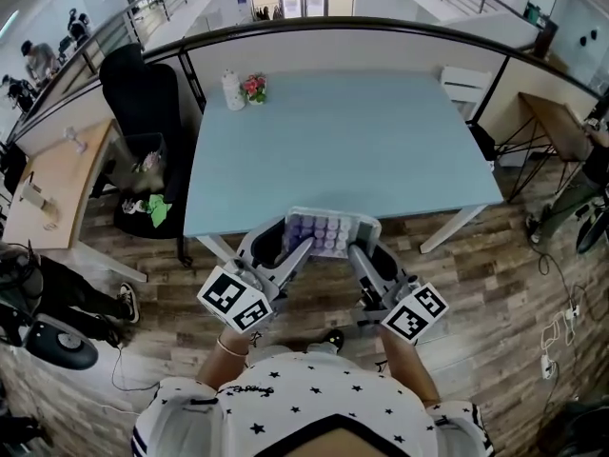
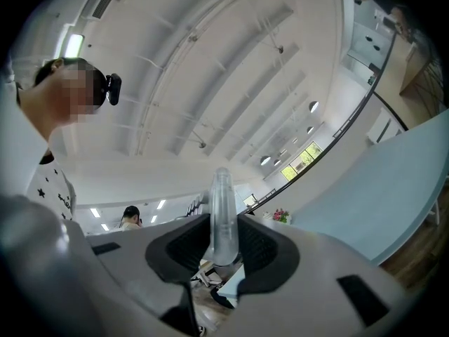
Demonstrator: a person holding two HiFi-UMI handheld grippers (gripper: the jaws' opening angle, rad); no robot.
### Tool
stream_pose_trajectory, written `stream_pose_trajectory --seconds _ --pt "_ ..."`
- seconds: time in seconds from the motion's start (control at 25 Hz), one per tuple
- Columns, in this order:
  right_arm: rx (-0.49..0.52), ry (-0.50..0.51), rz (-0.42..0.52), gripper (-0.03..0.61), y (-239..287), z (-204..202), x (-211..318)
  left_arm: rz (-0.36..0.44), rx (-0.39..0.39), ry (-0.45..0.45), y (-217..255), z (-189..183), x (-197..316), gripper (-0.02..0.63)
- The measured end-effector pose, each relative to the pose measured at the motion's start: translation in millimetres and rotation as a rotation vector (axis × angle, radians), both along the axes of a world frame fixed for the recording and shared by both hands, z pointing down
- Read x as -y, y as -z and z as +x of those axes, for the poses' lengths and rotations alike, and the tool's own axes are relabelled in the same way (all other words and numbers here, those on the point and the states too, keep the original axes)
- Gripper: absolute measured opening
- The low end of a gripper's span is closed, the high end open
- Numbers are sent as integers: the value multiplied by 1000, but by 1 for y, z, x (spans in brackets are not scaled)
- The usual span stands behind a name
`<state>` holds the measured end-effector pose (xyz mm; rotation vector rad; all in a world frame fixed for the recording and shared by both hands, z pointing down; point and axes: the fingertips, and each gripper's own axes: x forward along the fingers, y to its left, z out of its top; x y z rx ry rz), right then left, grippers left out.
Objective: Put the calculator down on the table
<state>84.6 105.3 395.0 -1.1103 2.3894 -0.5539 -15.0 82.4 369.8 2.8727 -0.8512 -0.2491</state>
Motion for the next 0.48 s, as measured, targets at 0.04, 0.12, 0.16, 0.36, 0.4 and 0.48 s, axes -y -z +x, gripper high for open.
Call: stream_pose_trajectory --seconds 0.04,0.12,0.16,0.36,0.4,0.48 --pt "0 3 5 107 1 2 1 0 -6 7 1 2 1 209" --pt "-2 10 9 106 2 7 3 -2 -14 17 1 6 3 209" --pt "-2 17 6 106 2 9 5 -4 -13 23 1 8 4 209" --pt "1 55 -10 107 -1 9 15 -20 -5 61 -2 8 10 209" --pt "3 61 -12 106 -2 9 17 -24 -8 69 -3 7 12 209" --pt "6 69 -20 107 -4 9 22 -31 -11 80 -5 7 16 209"
